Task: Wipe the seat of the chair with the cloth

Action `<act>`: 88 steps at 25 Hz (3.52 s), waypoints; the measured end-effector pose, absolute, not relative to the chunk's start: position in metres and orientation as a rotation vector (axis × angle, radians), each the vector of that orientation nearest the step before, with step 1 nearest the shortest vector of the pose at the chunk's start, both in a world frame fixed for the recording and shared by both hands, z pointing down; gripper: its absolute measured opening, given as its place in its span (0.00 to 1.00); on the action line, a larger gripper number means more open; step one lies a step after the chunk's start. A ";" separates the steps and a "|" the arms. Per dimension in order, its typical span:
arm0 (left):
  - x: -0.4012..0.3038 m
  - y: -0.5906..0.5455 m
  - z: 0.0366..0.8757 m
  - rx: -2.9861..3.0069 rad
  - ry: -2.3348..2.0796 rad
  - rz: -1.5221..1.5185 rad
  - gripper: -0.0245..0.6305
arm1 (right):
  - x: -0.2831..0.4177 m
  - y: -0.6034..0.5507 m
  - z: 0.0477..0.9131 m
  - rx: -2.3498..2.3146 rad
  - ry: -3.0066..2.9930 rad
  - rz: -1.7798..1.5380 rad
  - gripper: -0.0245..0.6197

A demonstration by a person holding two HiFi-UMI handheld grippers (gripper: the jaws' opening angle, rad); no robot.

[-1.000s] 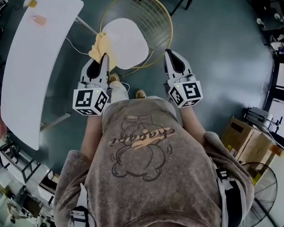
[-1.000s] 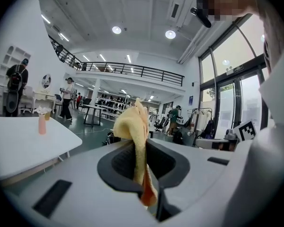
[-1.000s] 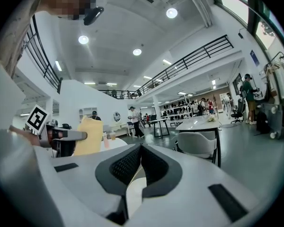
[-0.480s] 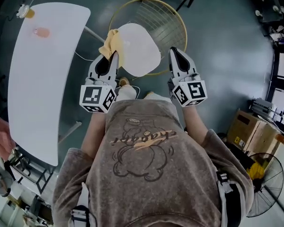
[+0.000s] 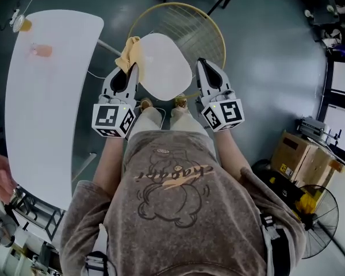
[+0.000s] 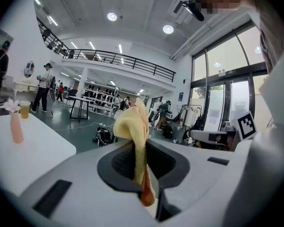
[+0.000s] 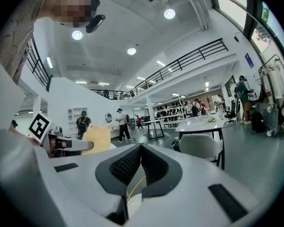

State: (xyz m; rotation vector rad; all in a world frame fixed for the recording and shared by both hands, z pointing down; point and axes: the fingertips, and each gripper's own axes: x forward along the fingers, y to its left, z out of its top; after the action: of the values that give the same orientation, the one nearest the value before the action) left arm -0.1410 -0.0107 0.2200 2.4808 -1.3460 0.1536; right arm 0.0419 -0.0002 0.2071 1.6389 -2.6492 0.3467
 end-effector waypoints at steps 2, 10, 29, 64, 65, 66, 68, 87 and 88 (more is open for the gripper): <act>-0.137 -0.018 0.225 2.464 -1.351 0.146 0.11 | 0.041 -0.009 0.210 1.616 -2.656 0.344 0.08; -0.128 -0.045 0.261 2.389 -1.375 0.120 0.11 | 0.051 -0.041 0.244 1.589 -2.666 0.399 0.08; -0.139 -0.081 0.375 2.248 -1.484 0.158 0.11 | 0.060 -0.085 0.339 1.555 -2.660 0.427 0.08; -0.199 -0.142 0.633 1.921 -1.551 0.627 0.11 | 0.066 -0.125 0.420 1.531 -2.573 0.526 0.08; -0.198 -0.143 0.638 1.913 -1.543 0.629 0.11 | 0.066 -0.125 0.422 1.530 -2.570 0.534 0.08; -0.197 -0.144 0.644 1.907 -1.533 0.631 0.11 | 0.065 -0.125 0.424 1.528 -2.567 0.541 0.08; -0.196 -0.145 0.655 1.899 -1.515 0.637 0.11 | 0.060 -0.124 0.430 1.523 -2.564 0.549 0.08; -0.113 -0.177 0.677 1.896 -1.374 0.591 0.11 | 0.078 -0.118 0.442 1.536 -2.530 0.601 0.08; -0.106 -0.180 0.678 1.905 -1.358 0.587 0.11 | 0.080 -0.118 0.442 1.543 -2.528 0.601 0.08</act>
State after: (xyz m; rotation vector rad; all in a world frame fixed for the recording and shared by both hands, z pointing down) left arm -0.1058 -0.1801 0.6779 1.9050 -1.3577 0.5873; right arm 0.0795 -0.1182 0.4418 1.5426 -2.5276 0.6010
